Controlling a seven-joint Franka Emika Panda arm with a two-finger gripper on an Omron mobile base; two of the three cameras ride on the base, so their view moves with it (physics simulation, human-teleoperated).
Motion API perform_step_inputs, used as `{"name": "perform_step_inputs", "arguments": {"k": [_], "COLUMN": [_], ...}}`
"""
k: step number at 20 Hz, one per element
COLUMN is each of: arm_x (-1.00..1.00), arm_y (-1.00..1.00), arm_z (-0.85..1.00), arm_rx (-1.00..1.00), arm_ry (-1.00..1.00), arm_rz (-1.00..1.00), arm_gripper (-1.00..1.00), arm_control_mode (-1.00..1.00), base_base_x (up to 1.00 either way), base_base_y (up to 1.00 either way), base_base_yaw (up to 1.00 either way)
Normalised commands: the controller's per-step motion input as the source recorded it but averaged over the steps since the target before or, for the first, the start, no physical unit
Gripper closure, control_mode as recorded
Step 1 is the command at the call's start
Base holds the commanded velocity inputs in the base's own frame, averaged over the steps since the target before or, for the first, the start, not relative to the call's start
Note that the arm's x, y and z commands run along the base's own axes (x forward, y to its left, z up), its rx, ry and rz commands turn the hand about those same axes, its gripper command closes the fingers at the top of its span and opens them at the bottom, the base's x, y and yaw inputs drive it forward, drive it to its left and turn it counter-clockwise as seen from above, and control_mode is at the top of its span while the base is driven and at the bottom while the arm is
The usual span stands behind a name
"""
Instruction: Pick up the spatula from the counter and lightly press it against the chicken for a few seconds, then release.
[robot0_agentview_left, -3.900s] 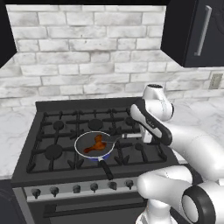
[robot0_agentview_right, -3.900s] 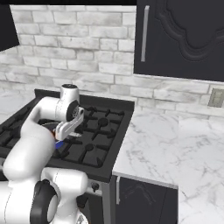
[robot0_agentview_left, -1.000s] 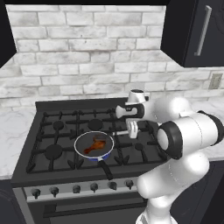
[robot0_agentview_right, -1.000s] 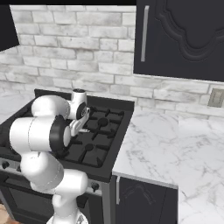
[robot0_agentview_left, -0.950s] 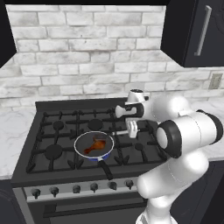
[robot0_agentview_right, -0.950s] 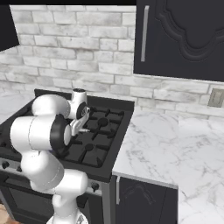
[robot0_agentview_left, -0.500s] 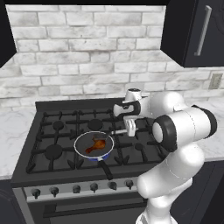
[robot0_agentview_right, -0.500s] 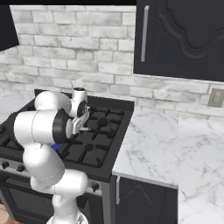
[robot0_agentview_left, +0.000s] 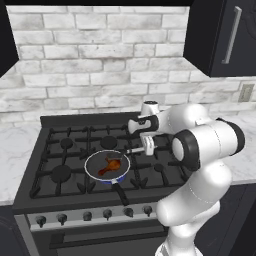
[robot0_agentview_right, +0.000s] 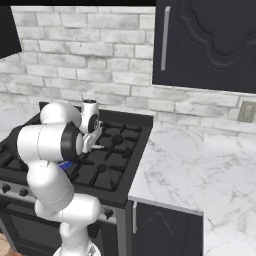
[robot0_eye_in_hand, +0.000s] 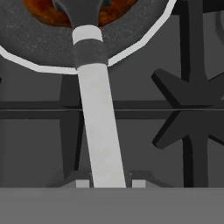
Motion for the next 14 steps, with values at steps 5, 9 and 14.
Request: {"name": "perform_step_inputs", "arguments": {"k": [5, 9, 14], "arm_x": [0.00, 0.00, 0.00], "arm_y": [0.06, 0.03, 0.02], "arm_z": [-0.14, -0.12, -0.05], "arm_rx": [-0.04, -0.04, -0.04], "arm_ry": [0.00, 0.00, 0.00], "arm_rz": [0.02, 0.01, 0.00], "arm_gripper": [1.00, 1.00, 1.00], "arm_control_mode": [-1.00, -1.00, -1.00], "base_base_x": [0.00, 0.00, 0.00], "base_base_y": [0.00, 0.00, 0.00], "base_base_yaw": [0.00, 0.00, 0.00]}}
